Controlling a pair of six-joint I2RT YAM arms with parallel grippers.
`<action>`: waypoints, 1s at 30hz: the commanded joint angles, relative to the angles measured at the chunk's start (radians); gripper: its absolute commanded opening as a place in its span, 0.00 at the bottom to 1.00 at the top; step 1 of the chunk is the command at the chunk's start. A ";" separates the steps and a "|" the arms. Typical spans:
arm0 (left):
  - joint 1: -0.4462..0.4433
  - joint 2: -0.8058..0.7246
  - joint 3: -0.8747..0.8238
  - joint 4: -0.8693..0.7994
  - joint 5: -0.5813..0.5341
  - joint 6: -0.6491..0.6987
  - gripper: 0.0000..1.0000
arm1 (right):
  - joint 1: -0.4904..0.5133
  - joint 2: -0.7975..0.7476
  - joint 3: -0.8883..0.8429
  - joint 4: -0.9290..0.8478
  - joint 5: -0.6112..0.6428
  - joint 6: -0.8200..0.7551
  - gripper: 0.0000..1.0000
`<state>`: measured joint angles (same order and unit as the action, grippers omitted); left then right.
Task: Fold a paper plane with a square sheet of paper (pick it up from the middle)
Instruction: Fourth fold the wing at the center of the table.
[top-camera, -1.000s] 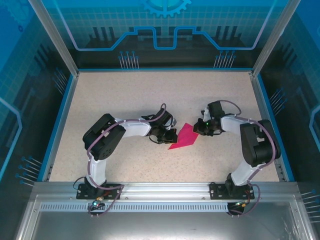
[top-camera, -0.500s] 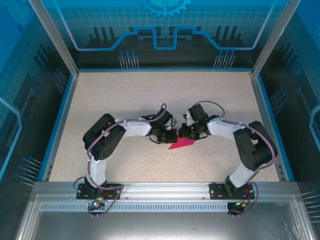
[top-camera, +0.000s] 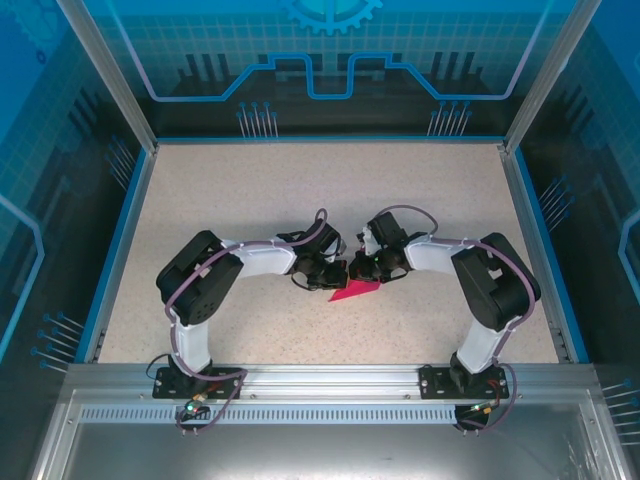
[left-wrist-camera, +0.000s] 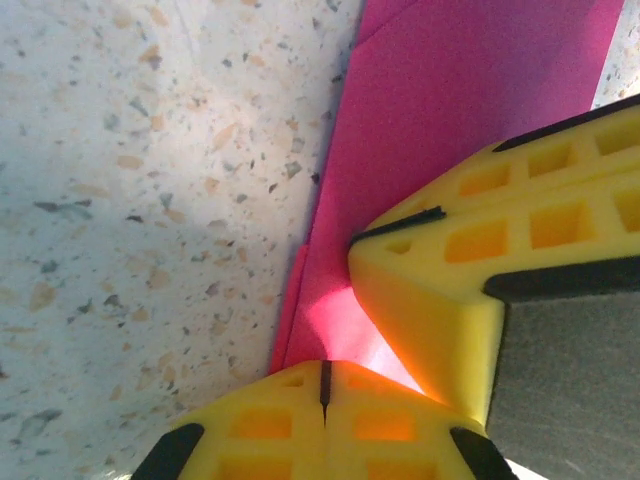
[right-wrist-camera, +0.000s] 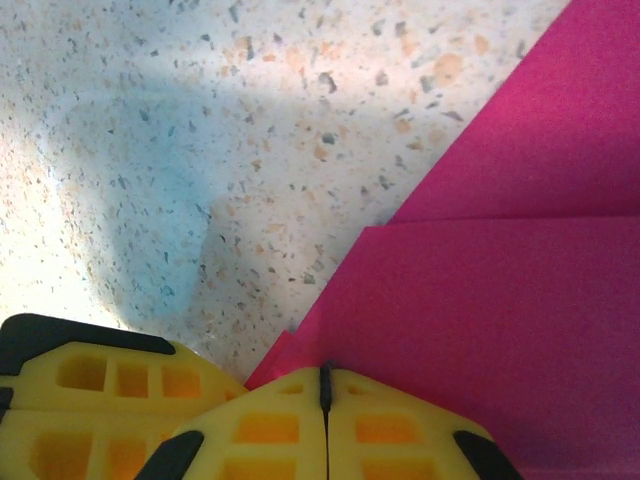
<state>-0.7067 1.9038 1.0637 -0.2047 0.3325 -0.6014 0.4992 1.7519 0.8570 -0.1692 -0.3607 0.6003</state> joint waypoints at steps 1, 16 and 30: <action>-0.002 0.041 -0.068 -0.170 -0.070 0.026 0.00 | 0.008 0.023 -0.052 0.012 0.018 -0.051 0.06; 0.001 0.041 -0.087 -0.178 -0.071 0.029 0.00 | -0.103 -0.191 -0.106 0.040 0.038 -0.009 0.04; 0.000 0.052 -0.081 -0.181 -0.072 0.016 0.00 | 0.007 0.028 -0.046 0.175 0.020 0.108 0.00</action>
<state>-0.6964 1.8927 1.0435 -0.1989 0.3367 -0.6003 0.5106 1.7432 0.8047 -0.0364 -0.3538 0.6819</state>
